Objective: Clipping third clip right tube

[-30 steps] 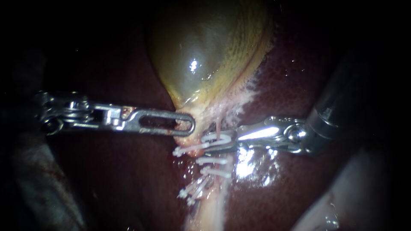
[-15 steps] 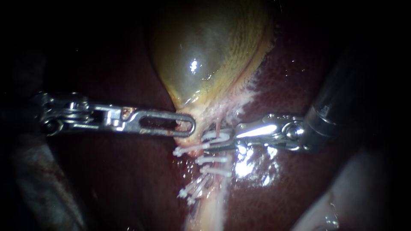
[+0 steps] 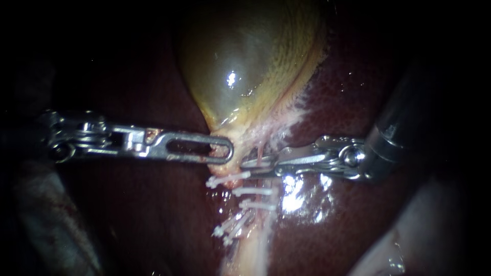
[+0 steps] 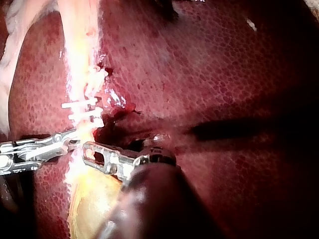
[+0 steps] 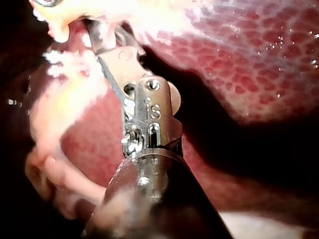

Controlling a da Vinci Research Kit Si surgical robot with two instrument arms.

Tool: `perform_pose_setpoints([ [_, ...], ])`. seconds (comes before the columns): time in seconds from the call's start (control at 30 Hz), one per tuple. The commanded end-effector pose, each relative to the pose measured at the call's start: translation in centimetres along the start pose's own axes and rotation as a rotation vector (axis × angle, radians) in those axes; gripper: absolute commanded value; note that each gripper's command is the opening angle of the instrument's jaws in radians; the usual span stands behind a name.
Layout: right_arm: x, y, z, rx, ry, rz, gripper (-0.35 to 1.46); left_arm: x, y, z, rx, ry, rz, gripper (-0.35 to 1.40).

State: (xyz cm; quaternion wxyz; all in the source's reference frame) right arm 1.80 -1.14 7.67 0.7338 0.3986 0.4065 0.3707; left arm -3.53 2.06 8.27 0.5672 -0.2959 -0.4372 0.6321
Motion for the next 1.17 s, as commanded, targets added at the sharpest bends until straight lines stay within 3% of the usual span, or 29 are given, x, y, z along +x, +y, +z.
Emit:
perform_pose_setpoints([
  [0.03, 0.00, 0.01, 0.00, 0.002, 0.000, -0.001, -0.35, 0.00, 0.00, 0.00, 0.000, 0.000, 0.000, -0.35],
  [1.17, -0.01, 0.00, -0.01, 0.002, -0.003, -0.002, -0.35, 0.00, 0.00, 0.01, 0.000, 0.000, 0.000, -0.35],
])
